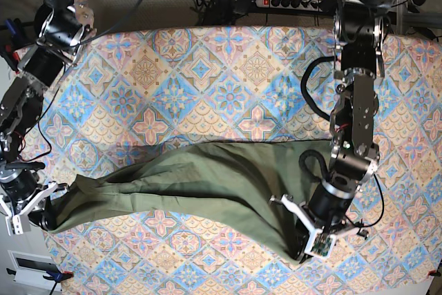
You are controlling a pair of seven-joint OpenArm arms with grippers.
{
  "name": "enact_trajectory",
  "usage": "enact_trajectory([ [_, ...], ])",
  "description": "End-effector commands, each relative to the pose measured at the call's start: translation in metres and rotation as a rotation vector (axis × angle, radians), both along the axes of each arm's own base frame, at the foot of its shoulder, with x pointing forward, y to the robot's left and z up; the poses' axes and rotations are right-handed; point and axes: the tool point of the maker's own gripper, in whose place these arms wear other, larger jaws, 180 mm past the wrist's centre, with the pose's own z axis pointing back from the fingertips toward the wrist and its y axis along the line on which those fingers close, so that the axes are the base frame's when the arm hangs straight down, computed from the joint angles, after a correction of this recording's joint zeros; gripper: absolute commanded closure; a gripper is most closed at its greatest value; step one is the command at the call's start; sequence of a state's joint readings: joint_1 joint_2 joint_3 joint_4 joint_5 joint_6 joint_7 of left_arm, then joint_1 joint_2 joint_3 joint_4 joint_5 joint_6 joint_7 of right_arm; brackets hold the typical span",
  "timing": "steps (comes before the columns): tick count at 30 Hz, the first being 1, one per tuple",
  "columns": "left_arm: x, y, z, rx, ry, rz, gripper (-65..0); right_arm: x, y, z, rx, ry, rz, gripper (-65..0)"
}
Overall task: Layout the t-shirt on the table in an organized manner, then fold the t-shirt properly
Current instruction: 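Stretch the shirt between both grippers, pulling the left gripper outward, then lift the green shirt high with both grippers, holding it hanging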
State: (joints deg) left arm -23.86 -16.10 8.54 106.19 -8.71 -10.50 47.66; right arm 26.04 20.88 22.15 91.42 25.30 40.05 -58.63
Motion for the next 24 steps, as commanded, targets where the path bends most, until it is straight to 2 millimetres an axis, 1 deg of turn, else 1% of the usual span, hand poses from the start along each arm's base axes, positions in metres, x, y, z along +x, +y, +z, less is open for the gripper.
enact_trajectory([
  [1, 0.008, 0.0, 0.033, -0.005, -0.087, 0.0, 0.0, 0.015, 0.005, 0.051, 0.007, -0.142, 0.029, -0.6],
  [3, 0.025, -0.001, 0.053, -0.004, -0.114, -0.002, 0.0, 0.033, 0.0, 0.071, 0.011, -0.172, 0.026, -0.6],
  [6, 0.05, -0.008, 0.089, -0.002, -0.155, -0.01, 0.0, 0.056, -0.002, 0.095, 0.023, -0.208, 0.028, -0.6],
  [9, 0.073, -0.006, 0.133, 0.005, -0.21, 0.0, 0.0, 0.077, 0.0, 0.14, 0.016, -0.278, 0.033, -0.6],
  [11, 0.088, -0.01, 0.161, -0.032, -0.247, -0.017, 0.0, 0.089, 0.002, 0.167, 0.021, -0.324, 0.044, -0.6],
  [13, 0.105, -0.003, 0.189, -0.07, -0.264, -0.009, 0.0, 0.1, 0.006, 0.195, 0.024, -0.371, 0.056, -0.6],
  [14, 0.111, 0.0, 0.198, -0.086, -0.263, -0.004, 0.0, 0.103, 0.007, 0.208, 0.021, -0.393, 0.058, -0.6],
  [16, 0.122, 0.006, 0.22, -0.12, -0.275, 0.001, 0.0, 0.108, 0.007, 0.231, 0.02, -0.431, 0.061, -0.6],
  [17, 0.125, 0.009, 0.231, -0.139, -0.288, 0.0, 0.0, 0.11, 0.007, 0.239, 0.019, -0.444, 0.06, -0.6],
  [18, 0.129, 0.012, 0.238, -0.153, -0.295, 0.001, 0.0, 0.11, 0.006, 0.25, 0.022, -0.466, 0.059, -0.6],
  [20, 0.132, 0.01, 0.252, -0.151, -0.318, -0.003, 0.0, 0.109, 0.005, 0.268, 0.026, -0.503, 0.058, -0.6],
  [21, 0.135, 0.011, 0.248, -0.144, -0.31, -0.001, 0.0, 0.107, 0.005, 0.279, 0.029, -0.529, 0.06, -0.6],
  [22, 0.136, 0.012, 0.247, -0.144, -0.307, 0.002, 0.0, 0.106, 0.004, 0.285, 0.032, -0.542, 0.059, -0.6],
  [24, 0.136, 0.014, 0.247, -0.146, -0.309, 0.004, 0.0, 0.104, 0.001, 0.287, 0.032, -0.551, 0.054, -0.6],
])
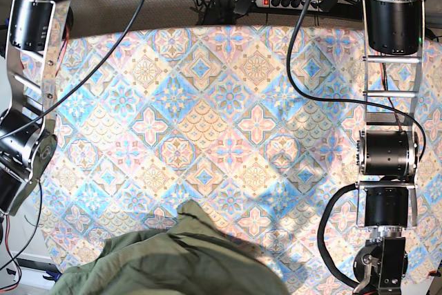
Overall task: Layout the t-shirt on the table in an organized manner, then fold the t-shirt properly
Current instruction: 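Lift the green shirt high with both grippers, holding it hanging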
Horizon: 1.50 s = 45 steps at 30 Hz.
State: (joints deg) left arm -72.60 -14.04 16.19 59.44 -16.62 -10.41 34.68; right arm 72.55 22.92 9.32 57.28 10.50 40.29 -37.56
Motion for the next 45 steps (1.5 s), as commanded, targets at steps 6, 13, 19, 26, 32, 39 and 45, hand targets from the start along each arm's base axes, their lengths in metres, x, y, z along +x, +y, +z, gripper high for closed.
enact_trajectory([
  [6, -0.012, 0.022, 0.04, 0.001, -0.097, 0.035, 0.0, -0.024, -0.026, 0.045, -0.009, -0.121, -0.043, -0.6],
  [13, -0.018, 0.014, 0.049, -0.019, -0.121, 0.004, 0.0, -0.024, -0.034, 0.046, 0.005, -0.152, -0.042, -0.6],
  [19, -0.018, 0.015, 0.049, -0.021, -0.12, 0.005, 0.0, -0.014, -0.036, 0.032, 0.042, -0.127, -0.028, -0.6],
  [26, -0.017, 0.02, 0.048, -0.016, -0.118, 0.021, 0.0, -0.006, -0.038, 0.02, 0.075, -0.11, -0.017, -0.6],
  [32, -0.006, 0.025, 0.033, -0.029, -0.074, 0.036, 0.0, -0.004, -0.033, 0.023, 0.093, -0.151, 0.007, -0.6],
  [39, -0.003, 0.018, 0.031, -0.044, -0.078, 0.023, 0.0, 0.007, -0.023, 0.014, 0.137, -0.212, 0.061, -0.6],
  [45, -0.003, 0.03, 0.031, -0.038, -0.078, 0.043, 0.0, 0.007, -0.022, 0.015, 0.135, -0.221, 0.066, -0.6],
])
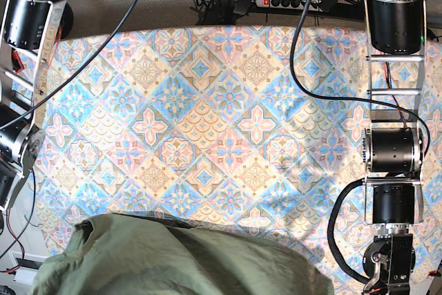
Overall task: Layout the t-shirt on the table in an organized manner, then fold the t-shirt properly
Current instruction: 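Lift the green shirt high with both grippers, holding it hanging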
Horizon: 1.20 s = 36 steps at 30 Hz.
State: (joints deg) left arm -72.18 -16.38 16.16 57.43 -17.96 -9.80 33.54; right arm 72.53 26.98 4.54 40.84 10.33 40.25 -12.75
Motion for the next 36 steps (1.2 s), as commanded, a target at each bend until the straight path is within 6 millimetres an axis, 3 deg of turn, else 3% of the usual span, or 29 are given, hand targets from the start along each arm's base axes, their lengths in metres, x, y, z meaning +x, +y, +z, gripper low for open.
enact_trajectory([
  [1, -0.009, 0.006, 0.042, -0.014, -0.101, 0.007, 0.0, -0.009, -0.001, 0.036, 0.016, -0.096, 0.005, -0.6],
  [3, -0.01, 0.009, 0.044, -0.018, -0.107, 0.013, 0.0, -0.009, -0.003, 0.034, 0.026, -0.093, 0.003, -0.6],
  [8, -0.013, 0.041, 0.057, -0.148, -0.131, 0.077, 0.0, -0.008, -0.006, 0.034, 0.054, -0.119, -0.002, -0.6],
  [15, -0.012, 0.041, 0.053, -0.14, -0.109, 0.079, 0.0, 0.004, -0.009, 0.007, 0.089, -0.047, 0.002, -0.7],
  [19, -0.011, 0.04, 0.049, -0.136, -0.084, 0.079, 0.0, 0.013, 0.004, -0.011, 0.04, 0.008, 0.018, -0.7],
  [23, -0.01, 0.022, 0.048, -0.142, -0.08, 0.047, 0.0, 0.018, 0.011, -0.028, -0.015, 0.1, 0.02, -0.7],
  [30, -0.01, 0.022, 0.048, -0.142, -0.08, 0.047, 0.0, 0.018, 0.01, -0.028, -0.039, 0.09, 0.018, -0.7],
  [32, -0.009, 0.019, 0.048, -0.144, -0.08, 0.041, 0.0, 0.016, 0.003, -0.032, -0.085, 0.111, 0.001, -0.7],
  [36, -0.009, 0.012, 0.048, -0.148, -0.079, 0.03, 0.0, 0.019, 0.011, -0.043, -0.151, 0.148, 0.009, -0.7],
])
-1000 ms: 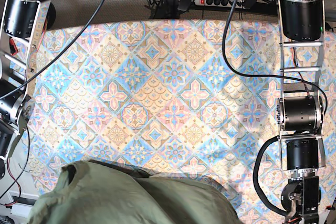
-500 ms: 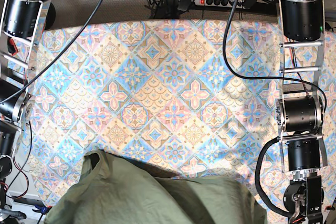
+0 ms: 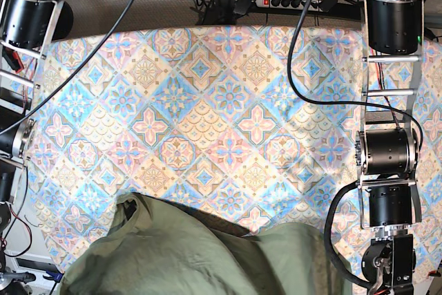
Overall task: Layout the t-shirt on the table in an organized manner, then fold the t-shirt properly
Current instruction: 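Lift the green shirt high with both grippers, holding it hanging, then lower the hanging shirt onto the table with both grippers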
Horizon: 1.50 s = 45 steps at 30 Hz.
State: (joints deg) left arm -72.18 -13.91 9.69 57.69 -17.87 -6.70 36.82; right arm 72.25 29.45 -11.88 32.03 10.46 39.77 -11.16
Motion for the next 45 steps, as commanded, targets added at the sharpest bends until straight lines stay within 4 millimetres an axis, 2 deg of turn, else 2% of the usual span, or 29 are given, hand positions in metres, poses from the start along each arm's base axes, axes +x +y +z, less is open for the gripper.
enact_trajectory([
  [1, -0.01, -0.001, 0.042, -0.008, -0.105, -0.003, 0.0, -0.003, 0.0, 0.04, 0.011, -0.098, 0.004, -0.7],
  [4, -0.009, -0.001, 0.042, -0.007, -0.103, -0.003, 0.0, -0.002, 0.002, 0.035, -0.005, -0.08, 0.007, -0.7],
  [6, -0.009, -0.002, 0.04, -0.001, -0.096, -0.003, 0.0, 0.0, 0.002, 0.024, -0.035, -0.03, -0.001, -0.7],
  [8, -0.006, -0.013, 0.024, 0.058, -0.028, -0.014, 0.0, -0.004, -0.015, 0.009, -0.083, 0.053, -0.042, -0.7],
  [9, -0.006, -0.012, 0.02, 0.097, -0.01, -0.007, 0.0, -0.008, -0.03, 0.004, -0.101, 0.089, -0.074, -0.7],
  [10, -0.011, -0.007, 0.025, 0.134, -0.022, 0.005, 0.0, -0.012, -0.042, -0.001, -0.114, 0.121, -0.101, -0.7],
  [12, -0.028, -0.006, 0.043, 0.197, -0.089, 0.011, 0.0, -0.015, -0.052, -0.009, -0.125, 0.168, -0.127, -0.7],
  [16, -0.045, -0.001, -0.004, 0.329, -0.067, 0.011, 0.0, -0.019, -0.06, -0.017, -0.136, 0.223, -0.151, -0.7],
  [19, -0.048, 0.004, -0.047, 0.344, -0.003, 0.0, 0.0, -0.02, -0.056, -0.005, -0.166, 0.202, -0.149, -0.7],
  [21, -0.056, 0.021, -0.061, 0.362, 0.014, 0.023, 0.0, -0.023, -0.057, 0.008, -0.184, 0.168, -0.155, -0.7],
  [22, -0.061, 0.028, -0.067, 0.366, 0.021, 0.031, 0.0, -0.027, -0.066, 0.015, -0.185, 0.154, -0.174, -0.7],
  [26, -0.082, 0.052, -0.085, 0.371, 0.052, 0.069, 0.0, -0.035, -0.093, 0.035, -0.048, 0.064, -0.23, -0.7],
  [31, -0.089, 0.048, -0.095, 0.373, 0.061, 0.056, 0.0, -0.038, -0.096, 0.047, -0.021, 0.017, -0.232, -0.7],
  [34, -0.094, 0.045, -0.1, 0.383, 0.06, 0.047, 0.0, -0.046, -0.096, 0.07, -0.019, -0.038, -0.237, -0.7],
  [36, -0.102, 0.04, -0.104, 0.394, 0.053, 0.034, 0.0, -0.056, -0.098, 0.089, -0.047, -0.056, -0.258, -0.7],
  [38, -0.114, 0.05, -0.112, 0.412, 0.073, 0.051, 0.0, -0.081, -0.115, 0.116, -0.085, -0.085, -0.321, -0.7],
  [40, -0.127, 0.043, -0.117, 0.422, 0.067, 0.035, 0.0, -0.105, -0.122, 0.143, -0.127, -0.129, -0.369, -0.7],
  [43, -0.14, 0.033, -0.128, 0.437, 0.07, 0.006, 0.0, -0.121, -0.133, 0.114, -0.195, -0.073, -0.42, -0.7],
  [45, -0.148, 0.035, -0.136, 0.468, 0.082, 0.003, 0.0, -0.133, -0.133, 0.09, -0.253, -0.031, -0.435, -0.7],
])
